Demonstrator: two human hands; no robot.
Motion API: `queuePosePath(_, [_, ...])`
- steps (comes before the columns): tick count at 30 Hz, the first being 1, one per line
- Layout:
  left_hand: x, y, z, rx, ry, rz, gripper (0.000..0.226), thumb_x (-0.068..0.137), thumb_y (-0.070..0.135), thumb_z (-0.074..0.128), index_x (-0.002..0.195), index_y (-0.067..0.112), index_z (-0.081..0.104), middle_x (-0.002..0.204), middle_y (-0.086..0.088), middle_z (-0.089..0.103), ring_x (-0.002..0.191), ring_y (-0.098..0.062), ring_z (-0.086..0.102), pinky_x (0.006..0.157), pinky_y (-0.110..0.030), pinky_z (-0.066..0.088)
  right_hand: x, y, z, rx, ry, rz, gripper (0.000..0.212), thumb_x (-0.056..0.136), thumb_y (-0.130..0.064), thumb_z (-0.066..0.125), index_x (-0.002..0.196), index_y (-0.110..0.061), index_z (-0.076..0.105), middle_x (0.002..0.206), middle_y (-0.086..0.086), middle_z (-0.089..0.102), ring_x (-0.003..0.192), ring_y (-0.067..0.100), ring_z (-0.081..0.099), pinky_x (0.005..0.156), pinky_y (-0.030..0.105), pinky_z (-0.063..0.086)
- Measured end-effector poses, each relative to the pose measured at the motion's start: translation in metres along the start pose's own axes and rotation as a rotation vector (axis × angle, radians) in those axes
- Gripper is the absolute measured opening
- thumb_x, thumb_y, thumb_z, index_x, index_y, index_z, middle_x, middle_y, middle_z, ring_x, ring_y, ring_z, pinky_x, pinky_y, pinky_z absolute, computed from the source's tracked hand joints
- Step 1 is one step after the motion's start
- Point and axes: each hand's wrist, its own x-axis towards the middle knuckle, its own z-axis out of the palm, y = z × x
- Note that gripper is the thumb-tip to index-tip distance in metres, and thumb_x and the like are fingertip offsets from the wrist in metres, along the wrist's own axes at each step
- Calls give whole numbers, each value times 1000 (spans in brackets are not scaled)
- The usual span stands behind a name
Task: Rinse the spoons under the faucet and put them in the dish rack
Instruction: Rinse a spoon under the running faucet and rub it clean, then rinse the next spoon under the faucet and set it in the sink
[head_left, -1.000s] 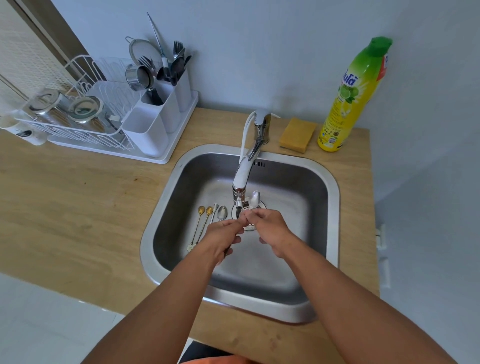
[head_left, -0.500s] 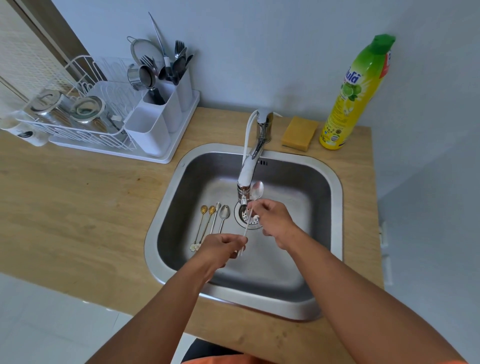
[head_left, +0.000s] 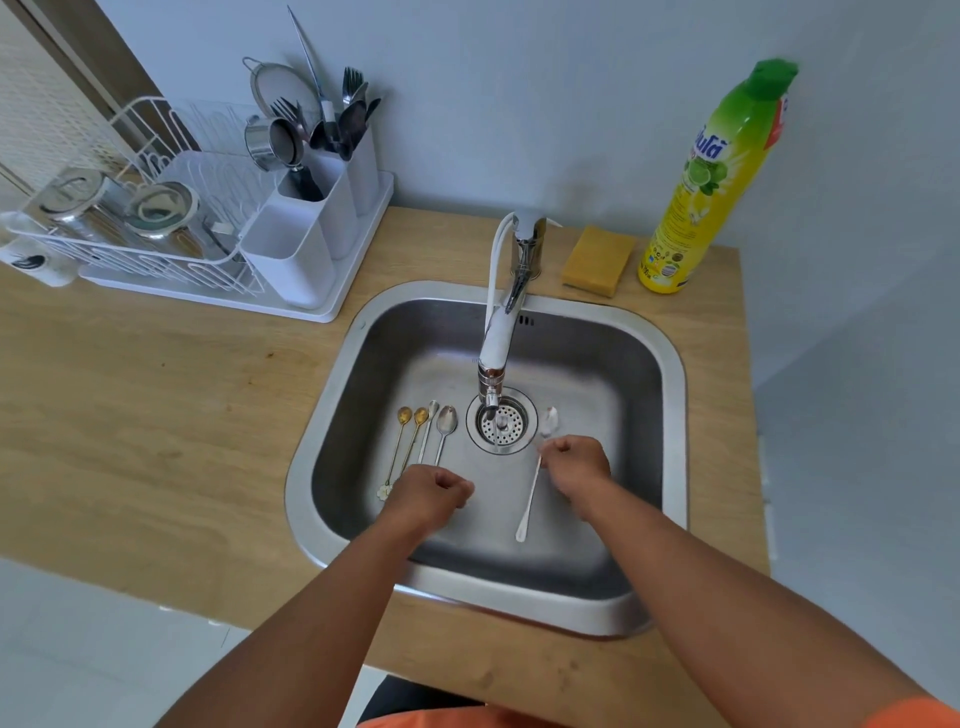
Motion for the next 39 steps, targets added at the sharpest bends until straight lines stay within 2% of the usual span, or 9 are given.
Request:
queuePosePath(2, [7,-5,-5,118,109,-18,17,91,35,74,76,28,75,84,7,76,78,-18,71,81,-36,61,4,8,0,-74,18,36,29,93,-30,68,69,-14,73,81,7,75,79,29,68,71,30,52])
queuePosePath(4, [13,-9,-9,230,169,-42,17,90,34,69,78,25,77,80,5,75,74,-19,71,72,-34,60,5,13,0,-129,23,64,33,93,-32,66,65,-14,70,75,5,71,76,30,66,65,27,47])
queuePosePath(7, [21,-10,-12,336,244,-72,21,92,35,65,76,23,74,73,6,70,67,-15,66,61,-26,49,6,17,1,-179,20,103,30,94,-32,64,71,-15,73,84,7,74,78,29,66,66,24,43])
queuePosePath(10, [29,-8,-11,398,291,-88,20,93,36,64,83,24,77,76,5,67,70,-19,64,64,-27,46,6,17,3,-203,9,105,28,95,-31,61,78,-14,75,92,9,76,84,30,67,70,26,47])
queuePosePath(16, [36,-6,-5,488,328,3,23,96,32,58,99,27,80,100,-4,73,87,-28,66,77,-34,54,8,15,0,-310,-9,64,24,95,-37,59,93,-18,74,105,4,75,99,29,68,86,32,56])
queuePosePath(20, [40,-6,1,512,354,3,25,98,34,56,104,26,79,106,-7,74,95,-32,69,78,-35,52,6,12,1,-427,21,78,49,98,-57,47,103,-17,74,110,7,74,102,34,68,85,35,55])
queuePosePath(24, [41,-1,4,579,348,-38,25,95,36,59,108,26,78,114,-6,73,103,-32,70,85,-37,55,8,12,1,-492,19,96,35,90,-39,55,108,-15,73,117,10,72,104,35,68,86,35,56])
queuePosePath(33, [45,-5,11,477,264,-73,18,95,30,61,106,20,72,110,-8,70,102,-33,67,84,-37,53,13,9,3,-483,15,91,41,90,-50,59,112,-17,71,121,8,71,106,34,68,74,31,47])
queuePosePath(39, [49,-6,17,395,131,-139,19,88,31,69,92,13,71,96,-9,69,85,-30,63,71,-34,49,9,8,1,-450,8,74,45,94,-55,55,109,-16,71,119,9,72,105,34,67,74,32,46])
